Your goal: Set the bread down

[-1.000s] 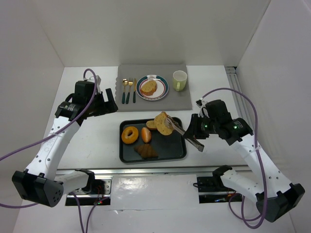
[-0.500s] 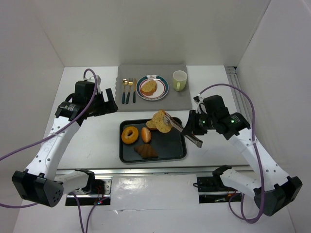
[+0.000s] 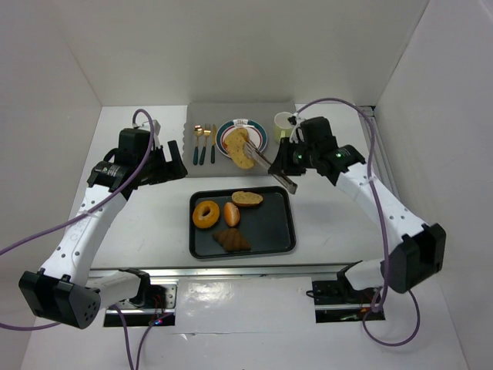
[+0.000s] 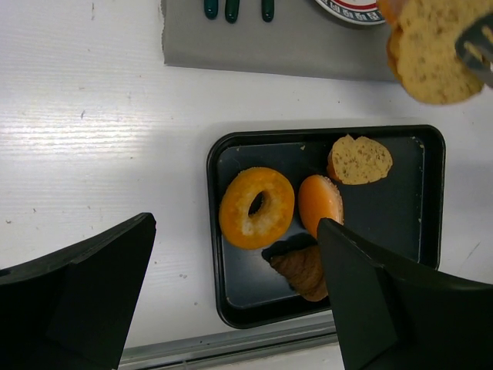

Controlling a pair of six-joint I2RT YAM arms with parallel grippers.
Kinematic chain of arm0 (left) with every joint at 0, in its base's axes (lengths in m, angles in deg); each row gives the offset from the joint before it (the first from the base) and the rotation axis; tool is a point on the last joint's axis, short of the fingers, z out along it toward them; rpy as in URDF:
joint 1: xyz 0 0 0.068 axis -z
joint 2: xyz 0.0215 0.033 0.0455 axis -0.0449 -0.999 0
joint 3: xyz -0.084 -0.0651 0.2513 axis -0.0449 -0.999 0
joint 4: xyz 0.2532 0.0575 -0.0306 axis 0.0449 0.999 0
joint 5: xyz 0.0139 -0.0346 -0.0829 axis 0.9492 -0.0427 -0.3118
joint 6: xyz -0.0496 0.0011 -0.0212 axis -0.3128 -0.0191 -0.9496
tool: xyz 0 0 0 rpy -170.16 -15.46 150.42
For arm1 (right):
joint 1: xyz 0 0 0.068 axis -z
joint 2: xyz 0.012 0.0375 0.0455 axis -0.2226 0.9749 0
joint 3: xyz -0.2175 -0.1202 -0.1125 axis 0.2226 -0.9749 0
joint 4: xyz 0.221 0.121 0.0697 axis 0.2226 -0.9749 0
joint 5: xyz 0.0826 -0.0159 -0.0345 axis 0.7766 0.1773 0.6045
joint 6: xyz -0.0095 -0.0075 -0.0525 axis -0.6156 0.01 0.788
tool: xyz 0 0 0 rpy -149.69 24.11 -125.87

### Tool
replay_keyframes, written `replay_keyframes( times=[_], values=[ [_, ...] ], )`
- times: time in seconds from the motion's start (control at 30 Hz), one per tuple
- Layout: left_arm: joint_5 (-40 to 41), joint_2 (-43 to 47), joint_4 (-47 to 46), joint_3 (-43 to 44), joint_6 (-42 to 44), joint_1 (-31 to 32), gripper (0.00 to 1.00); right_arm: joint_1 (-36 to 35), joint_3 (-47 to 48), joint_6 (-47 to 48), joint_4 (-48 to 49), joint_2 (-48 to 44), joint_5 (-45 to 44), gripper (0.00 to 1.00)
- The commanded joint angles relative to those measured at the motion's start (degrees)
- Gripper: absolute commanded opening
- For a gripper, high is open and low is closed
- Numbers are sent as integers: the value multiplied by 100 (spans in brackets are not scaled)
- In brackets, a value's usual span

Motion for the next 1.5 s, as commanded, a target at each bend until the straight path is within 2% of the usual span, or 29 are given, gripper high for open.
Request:
replay_keyframes(
  times=[0.0,0.03,0.2,0.43,0.5,0.53,0.57,0.67,0.83,0.93,1.07,1.17,1.23,1.37,1.47],
  values=[
    [-100,67,-177,42,-64,21,100,38,571,162,1359,660,-240,14],
    [-100,67,-177,42,-64,21,100,38,687,162,1431,663,-240,14],
    [67,14,-124,42,-64,21,100,144,1224,224,1747,1891,-459,13],
    [67,14,-72,42,-11,21,100,381,1417,92,2002,2518,-495,13],
    [67,14,-71,42,-11,21,100,433,1365,13,2099,2518,-565,22],
    [67,14,-71,42,-11,21,100,434,1365,13,2100,2518,-565,37],
    [67,14,-71,42,-11,21,100,434,1365,13,2100,2518,-565,45],
    [67,14,-71,42,-11,21,100,434,1365,-40,2100,2518,-565,60],
    [67,76,-71,42,-11,21,100,434,1312,-40,2047,2281,-565,63],
    [67,76,-71,42,-11,21,100,434,1312,-40,1881,1965,-863,63],
    [128,76,51,165,-11,21,100,487,1189,-40,1634,1403,-1732,63],
    [181,23,113,218,42,21,100,766,672,-40,1634,832,-2742,63],
    [181,23,113,218,42,21,100,951,223,-136,1687,541,-3454,66],
    [181,-30,113,218,94,21,100,1619,-138,-137,1747,733,-3571,70],
    [181,-100,113,323,94,21,100,1856,-270,-189,2071,1216,-3633,70]
  ],
)
